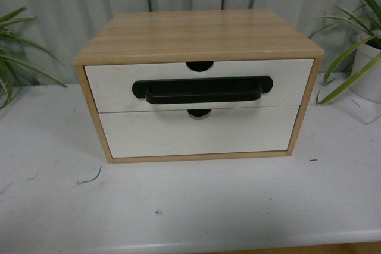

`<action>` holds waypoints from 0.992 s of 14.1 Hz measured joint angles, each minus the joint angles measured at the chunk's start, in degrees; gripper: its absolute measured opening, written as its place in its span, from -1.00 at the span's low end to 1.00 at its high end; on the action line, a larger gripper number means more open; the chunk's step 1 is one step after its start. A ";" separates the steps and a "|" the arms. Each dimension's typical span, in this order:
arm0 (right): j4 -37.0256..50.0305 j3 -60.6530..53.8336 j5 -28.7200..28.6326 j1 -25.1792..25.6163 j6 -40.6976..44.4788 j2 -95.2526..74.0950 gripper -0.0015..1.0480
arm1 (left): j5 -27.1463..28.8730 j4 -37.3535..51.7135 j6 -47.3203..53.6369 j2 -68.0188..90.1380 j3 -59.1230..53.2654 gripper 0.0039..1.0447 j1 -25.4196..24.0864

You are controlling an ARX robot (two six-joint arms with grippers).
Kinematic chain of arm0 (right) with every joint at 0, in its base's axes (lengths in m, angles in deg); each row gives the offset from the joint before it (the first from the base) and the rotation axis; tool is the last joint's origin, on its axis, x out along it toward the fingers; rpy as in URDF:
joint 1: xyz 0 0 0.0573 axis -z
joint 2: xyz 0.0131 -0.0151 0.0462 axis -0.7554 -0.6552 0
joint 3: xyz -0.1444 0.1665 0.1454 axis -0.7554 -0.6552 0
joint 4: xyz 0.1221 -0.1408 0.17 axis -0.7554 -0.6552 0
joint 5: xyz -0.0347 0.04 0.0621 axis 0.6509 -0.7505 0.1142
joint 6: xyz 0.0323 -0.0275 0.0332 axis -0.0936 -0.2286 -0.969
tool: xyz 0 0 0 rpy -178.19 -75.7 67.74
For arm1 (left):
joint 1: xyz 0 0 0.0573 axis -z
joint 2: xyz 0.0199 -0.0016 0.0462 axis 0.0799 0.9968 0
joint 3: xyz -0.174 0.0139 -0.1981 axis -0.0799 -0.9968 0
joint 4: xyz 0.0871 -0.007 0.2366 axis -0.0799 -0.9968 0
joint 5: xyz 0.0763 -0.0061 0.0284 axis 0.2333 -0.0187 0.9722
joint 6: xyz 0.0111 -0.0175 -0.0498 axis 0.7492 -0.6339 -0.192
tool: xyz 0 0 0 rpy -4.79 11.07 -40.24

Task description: Pull drawer

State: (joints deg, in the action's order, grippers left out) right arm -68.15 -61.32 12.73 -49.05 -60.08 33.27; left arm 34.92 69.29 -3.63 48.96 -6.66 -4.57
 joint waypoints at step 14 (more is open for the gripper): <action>0.00 0.00 0.00 0.00 0.00 0.00 0.88 | 0.00 0.00 0.00 -0.02 0.00 0.88 0.00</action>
State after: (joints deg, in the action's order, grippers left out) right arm -68.15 -61.32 12.73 -49.05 -60.08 33.27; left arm 34.92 69.29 -3.63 48.94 -6.66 -4.57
